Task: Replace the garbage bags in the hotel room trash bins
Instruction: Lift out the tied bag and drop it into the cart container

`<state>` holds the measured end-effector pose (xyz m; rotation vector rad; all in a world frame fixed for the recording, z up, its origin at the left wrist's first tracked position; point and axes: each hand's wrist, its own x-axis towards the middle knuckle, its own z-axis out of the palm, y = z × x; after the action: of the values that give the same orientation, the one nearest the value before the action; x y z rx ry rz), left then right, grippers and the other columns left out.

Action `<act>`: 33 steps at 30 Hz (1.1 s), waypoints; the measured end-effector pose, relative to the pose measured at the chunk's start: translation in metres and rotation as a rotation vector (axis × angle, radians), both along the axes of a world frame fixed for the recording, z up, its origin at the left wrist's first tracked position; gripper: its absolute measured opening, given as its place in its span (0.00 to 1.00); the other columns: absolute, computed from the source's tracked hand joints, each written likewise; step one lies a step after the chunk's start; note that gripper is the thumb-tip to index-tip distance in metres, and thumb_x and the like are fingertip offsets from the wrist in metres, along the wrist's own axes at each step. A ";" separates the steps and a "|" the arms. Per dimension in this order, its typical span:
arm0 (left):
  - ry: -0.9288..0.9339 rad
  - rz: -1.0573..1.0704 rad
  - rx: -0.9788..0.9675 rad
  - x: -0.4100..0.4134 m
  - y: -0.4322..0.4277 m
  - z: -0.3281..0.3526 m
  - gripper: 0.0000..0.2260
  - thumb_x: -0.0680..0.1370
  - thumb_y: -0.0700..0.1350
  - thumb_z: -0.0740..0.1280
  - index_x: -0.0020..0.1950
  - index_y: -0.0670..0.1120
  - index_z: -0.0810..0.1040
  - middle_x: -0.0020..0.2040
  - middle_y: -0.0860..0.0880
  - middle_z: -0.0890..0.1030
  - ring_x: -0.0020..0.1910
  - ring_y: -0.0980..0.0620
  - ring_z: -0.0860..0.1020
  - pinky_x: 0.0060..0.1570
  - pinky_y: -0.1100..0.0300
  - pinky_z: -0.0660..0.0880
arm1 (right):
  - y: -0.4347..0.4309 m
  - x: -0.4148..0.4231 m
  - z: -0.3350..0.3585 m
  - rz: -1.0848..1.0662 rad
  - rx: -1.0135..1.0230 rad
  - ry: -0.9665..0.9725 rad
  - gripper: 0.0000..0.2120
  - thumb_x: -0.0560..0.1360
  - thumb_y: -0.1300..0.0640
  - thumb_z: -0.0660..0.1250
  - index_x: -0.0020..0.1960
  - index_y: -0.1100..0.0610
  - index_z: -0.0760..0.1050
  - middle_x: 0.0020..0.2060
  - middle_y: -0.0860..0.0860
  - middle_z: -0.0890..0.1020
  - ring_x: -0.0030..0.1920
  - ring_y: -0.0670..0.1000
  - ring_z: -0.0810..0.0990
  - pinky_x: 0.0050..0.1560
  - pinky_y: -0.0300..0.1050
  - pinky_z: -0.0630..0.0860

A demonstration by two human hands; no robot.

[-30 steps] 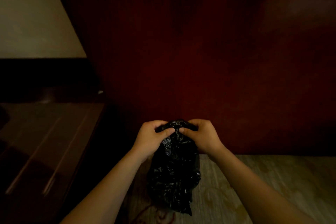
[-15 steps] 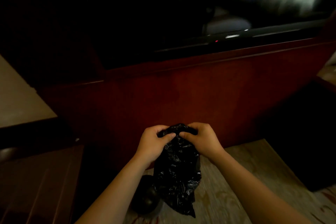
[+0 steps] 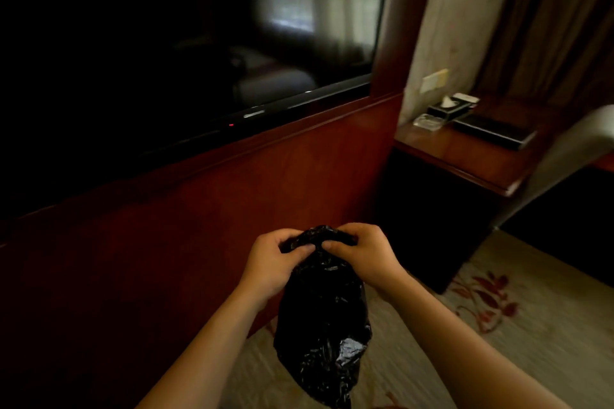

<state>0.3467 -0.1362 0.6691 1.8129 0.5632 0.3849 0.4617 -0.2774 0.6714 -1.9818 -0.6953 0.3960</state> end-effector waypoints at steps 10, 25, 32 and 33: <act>-0.114 -0.487 -0.032 0.082 -0.047 0.033 0.08 0.75 0.38 0.73 0.45 0.52 0.83 0.40 0.54 0.85 0.40 0.60 0.84 0.39 0.66 0.78 | -0.088 0.002 0.040 -0.424 0.068 -0.030 0.03 0.74 0.54 0.74 0.46 0.53 0.83 0.38 0.49 0.86 0.37 0.45 0.85 0.39 0.42 0.83; -0.202 -1.008 -0.204 0.156 -0.232 0.086 0.09 0.73 0.35 0.74 0.51 0.45 0.84 0.42 0.46 0.86 0.42 0.53 0.85 0.38 0.67 0.78 | -0.274 -0.007 0.079 -0.899 0.172 -0.219 0.03 0.72 0.57 0.76 0.42 0.52 0.83 0.32 0.45 0.84 0.34 0.42 0.83 0.35 0.36 0.76; -0.295 -1.091 -0.267 0.206 -0.342 0.108 0.09 0.73 0.34 0.73 0.51 0.43 0.84 0.43 0.46 0.87 0.41 0.54 0.85 0.39 0.67 0.78 | -0.374 0.022 0.107 -1.003 0.125 -0.382 0.03 0.72 0.55 0.76 0.43 0.54 0.84 0.35 0.50 0.85 0.36 0.44 0.81 0.40 0.46 0.78; -0.315 -1.098 -0.259 0.215 -0.356 0.110 0.09 0.73 0.34 0.74 0.51 0.44 0.84 0.43 0.46 0.87 0.41 0.54 0.85 0.40 0.66 0.78 | -0.387 0.027 0.111 -1.015 0.115 -0.404 0.04 0.72 0.55 0.76 0.44 0.55 0.84 0.36 0.51 0.85 0.37 0.46 0.82 0.41 0.48 0.78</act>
<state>0.5618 -0.4922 0.7796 1.5071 -0.5918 -0.1606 0.4892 -0.6648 0.7823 -2.0401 0.1168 -0.6474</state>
